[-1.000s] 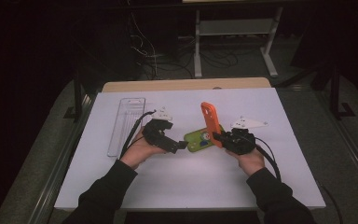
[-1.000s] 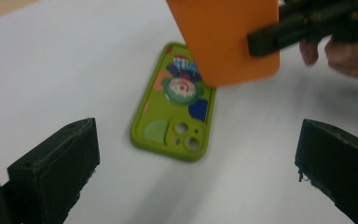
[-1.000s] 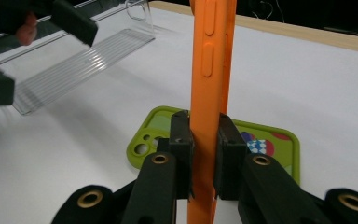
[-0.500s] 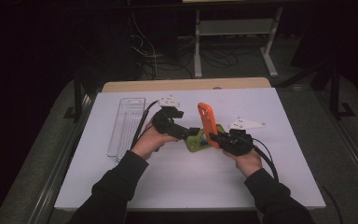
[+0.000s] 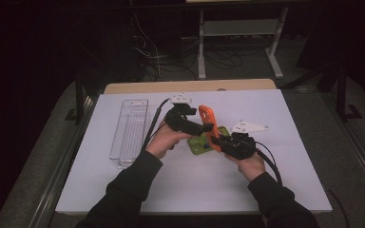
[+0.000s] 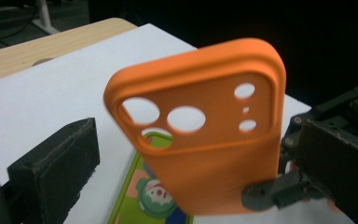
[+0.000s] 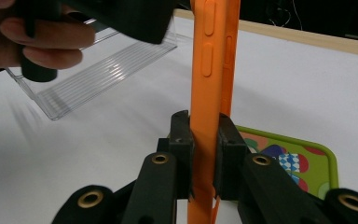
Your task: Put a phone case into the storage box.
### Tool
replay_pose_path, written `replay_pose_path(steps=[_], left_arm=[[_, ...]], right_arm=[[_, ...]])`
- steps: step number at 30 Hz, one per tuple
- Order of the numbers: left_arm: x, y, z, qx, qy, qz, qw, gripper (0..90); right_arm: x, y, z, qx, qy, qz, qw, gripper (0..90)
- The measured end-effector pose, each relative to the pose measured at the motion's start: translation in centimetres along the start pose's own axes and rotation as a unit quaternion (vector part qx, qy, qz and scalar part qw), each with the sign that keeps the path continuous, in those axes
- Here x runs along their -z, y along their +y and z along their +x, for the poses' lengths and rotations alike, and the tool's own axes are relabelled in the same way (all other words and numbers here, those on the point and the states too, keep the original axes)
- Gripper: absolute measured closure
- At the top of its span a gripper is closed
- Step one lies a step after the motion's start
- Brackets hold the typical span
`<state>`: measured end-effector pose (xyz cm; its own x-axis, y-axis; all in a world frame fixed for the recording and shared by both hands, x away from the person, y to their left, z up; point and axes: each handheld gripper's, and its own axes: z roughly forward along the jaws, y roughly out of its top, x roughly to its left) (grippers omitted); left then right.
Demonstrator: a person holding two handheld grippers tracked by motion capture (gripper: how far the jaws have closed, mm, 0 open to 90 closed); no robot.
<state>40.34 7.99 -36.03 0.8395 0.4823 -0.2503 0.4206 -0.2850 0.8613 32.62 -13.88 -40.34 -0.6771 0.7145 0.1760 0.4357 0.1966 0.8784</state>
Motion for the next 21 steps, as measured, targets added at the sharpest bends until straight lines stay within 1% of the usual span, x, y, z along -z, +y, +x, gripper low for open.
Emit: replay_pose_path(steps=[2,3,5,9,13,17,20,21], left_arm=[[-0.2,0.0,0.0,0.003,-0.001,-0.002,1.0000,0.0],[-0.3,0.1,0.1,-0.001,-0.003,-0.002,1.0000,0.0],[-0.6,0.1,0.1,-0.003,-0.003,-0.002,1.0000,0.0],[-1.0,-0.1,0.2,0.010,-0.009,-0.007,0.9999,0.0],[-1.2,-0.1,0.4,0.013,-0.012,-0.007,0.9998,0.0],[-1.3,-0.1,0.4,0.022,-0.015,-0.013,0.9995,0.0],[-1.2,-0.1,0.4,0.020,-0.016,-0.015,0.9996,0.7],[-1.2,-0.1,0.5,0.016,-0.017,-0.014,0.9996,2.9]], right_arm=[[0.0,0.0,0.1,0.001,0.002,0.000,1.0000,78.9],[-0.1,0.0,0.1,0.004,0.003,-0.002,1.0000,78.9],[-0.1,0.0,0.1,0.003,0.003,0.000,1.0000,78.9],[-0.1,0.0,0.3,0.004,0.006,-0.002,1.0000,79.0],[-0.2,0.1,0.5,0.005,0.010,-0.003,0.9999,78.9],[-0.3,0.1,0.5,0.007,0.011,-0.002,0.9999,79.0],[-0.3,0.0,0.5,0.008,0.011,-0.002,0.9999,79.0],[-0.3,0.0,0.5,0.007,0.012,-0.002,0.9999,79.0]])
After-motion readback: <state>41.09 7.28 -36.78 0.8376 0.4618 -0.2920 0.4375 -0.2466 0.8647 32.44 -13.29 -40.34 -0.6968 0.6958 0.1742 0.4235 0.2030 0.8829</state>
